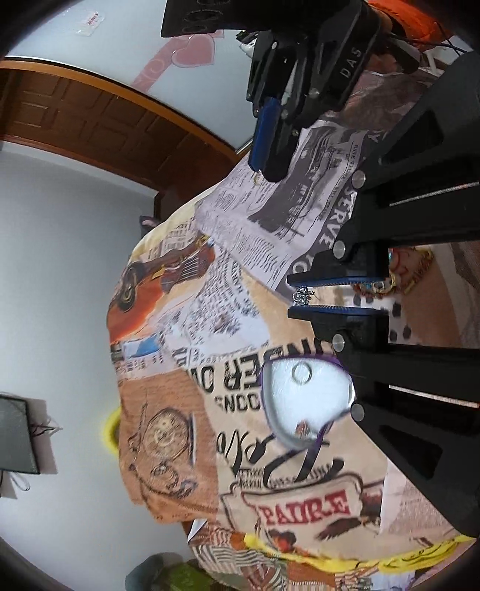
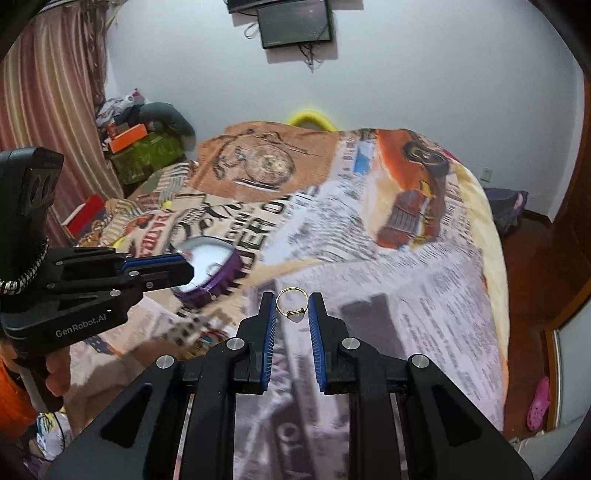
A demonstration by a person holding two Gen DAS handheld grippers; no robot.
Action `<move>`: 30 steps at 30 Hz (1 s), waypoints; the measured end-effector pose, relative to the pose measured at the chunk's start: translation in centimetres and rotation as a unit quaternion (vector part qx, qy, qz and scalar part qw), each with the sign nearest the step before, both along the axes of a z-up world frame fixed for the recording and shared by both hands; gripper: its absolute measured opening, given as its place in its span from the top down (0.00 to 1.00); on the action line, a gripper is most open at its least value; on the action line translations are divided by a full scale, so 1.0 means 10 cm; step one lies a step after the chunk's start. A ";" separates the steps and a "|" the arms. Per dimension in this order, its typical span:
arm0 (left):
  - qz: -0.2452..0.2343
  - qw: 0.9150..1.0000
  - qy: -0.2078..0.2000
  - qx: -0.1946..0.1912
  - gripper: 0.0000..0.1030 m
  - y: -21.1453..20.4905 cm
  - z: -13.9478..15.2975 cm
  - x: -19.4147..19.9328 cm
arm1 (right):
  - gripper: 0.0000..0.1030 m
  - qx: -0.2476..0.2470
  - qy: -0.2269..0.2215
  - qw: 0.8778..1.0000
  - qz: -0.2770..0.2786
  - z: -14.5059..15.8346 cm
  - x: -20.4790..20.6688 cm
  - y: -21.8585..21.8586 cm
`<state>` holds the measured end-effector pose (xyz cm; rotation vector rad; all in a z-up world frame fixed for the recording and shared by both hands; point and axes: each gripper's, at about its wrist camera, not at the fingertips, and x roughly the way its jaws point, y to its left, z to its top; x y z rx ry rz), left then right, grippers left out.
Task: Organize jewelry
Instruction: 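Carry both items over the tin and open the left tool to drop the earring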
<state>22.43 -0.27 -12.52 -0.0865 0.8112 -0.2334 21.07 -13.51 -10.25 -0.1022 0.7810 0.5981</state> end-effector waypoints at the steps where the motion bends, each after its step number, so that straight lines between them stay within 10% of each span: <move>1: 0.002 1.000 -0.003 0.000 0.92 0.03 0.01 -0.01 | 0.84 0.000 -0.002 1.000 0.004 0.01 -0.01 0.05; 30: 0.057 0.998 -0.019 -0.005 0.92 0.87 -0.06 0.15 | 0.84 0.001 0.009 0.997 0.071 -0.10 0.26 0.99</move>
